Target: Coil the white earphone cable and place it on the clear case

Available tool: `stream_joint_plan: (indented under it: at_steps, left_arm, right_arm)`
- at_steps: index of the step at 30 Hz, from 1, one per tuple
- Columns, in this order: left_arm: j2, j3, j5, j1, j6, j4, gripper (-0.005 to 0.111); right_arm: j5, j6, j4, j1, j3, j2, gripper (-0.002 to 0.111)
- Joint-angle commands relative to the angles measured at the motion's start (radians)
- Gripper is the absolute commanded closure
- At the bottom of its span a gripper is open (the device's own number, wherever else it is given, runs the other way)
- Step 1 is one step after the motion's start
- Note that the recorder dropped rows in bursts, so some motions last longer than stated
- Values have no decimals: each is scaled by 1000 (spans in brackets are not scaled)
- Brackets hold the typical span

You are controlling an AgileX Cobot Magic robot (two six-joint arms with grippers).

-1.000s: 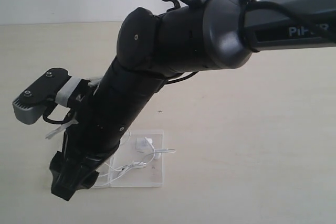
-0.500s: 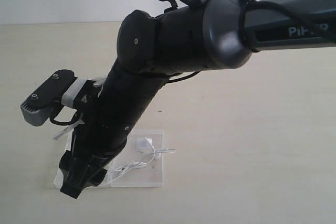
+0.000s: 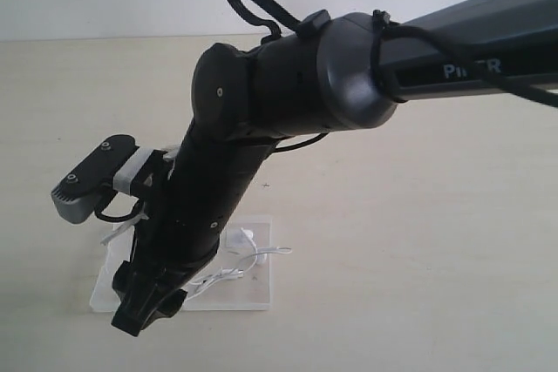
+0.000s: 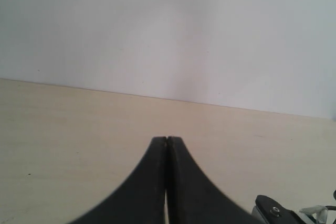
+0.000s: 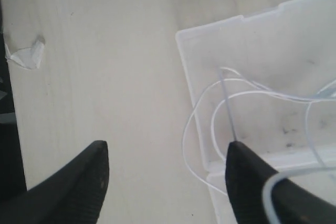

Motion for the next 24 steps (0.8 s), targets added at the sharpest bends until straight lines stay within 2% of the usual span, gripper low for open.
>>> stream_joint_plan:
  at_steps: [1, 15, 21, 24]
  left_arm:
    - [-4, 5, 0, -7, -2, 3, 107]
    - [-4, 5, 0, -7, -2, 3, 107]
    - [-4, 5, 0, -28, -2, 3, 107]
    - [-4, 5, -3, -30, -2, 3, 107]
  right_arm:
    - [-14, 9, -7, 1, -3, -4, 47]
    - [-102, 33, 31, 1, -3, -6, 47]
    - [41, 87, -23, 1, -3, -85, 47]
    - [48, 95, -72, 1, -3, -123, 37]
